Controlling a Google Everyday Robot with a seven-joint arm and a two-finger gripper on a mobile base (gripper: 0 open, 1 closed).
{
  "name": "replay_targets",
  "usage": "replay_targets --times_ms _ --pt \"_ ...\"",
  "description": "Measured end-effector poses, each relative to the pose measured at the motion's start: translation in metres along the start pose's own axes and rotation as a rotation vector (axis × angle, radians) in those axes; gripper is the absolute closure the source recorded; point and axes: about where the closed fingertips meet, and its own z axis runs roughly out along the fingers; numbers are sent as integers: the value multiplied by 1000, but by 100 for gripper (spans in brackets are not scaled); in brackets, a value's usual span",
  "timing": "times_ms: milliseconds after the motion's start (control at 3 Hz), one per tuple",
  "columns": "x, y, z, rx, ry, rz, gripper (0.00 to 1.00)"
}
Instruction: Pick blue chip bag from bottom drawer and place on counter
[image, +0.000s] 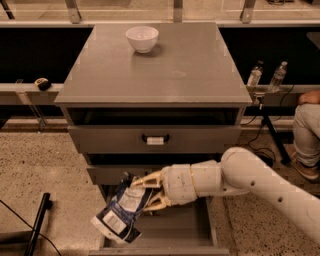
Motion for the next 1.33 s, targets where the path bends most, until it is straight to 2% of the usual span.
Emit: replay_targets --times_ms 333,667,1000,1333 --pt "-15 -79 -34 68 179 34 100" --pt "-15 -78 -34 68 178 33 100" --pt "-17 -100 -49 126 174 6 100" --pt "-24 -141 -89 237 156 -55 100"
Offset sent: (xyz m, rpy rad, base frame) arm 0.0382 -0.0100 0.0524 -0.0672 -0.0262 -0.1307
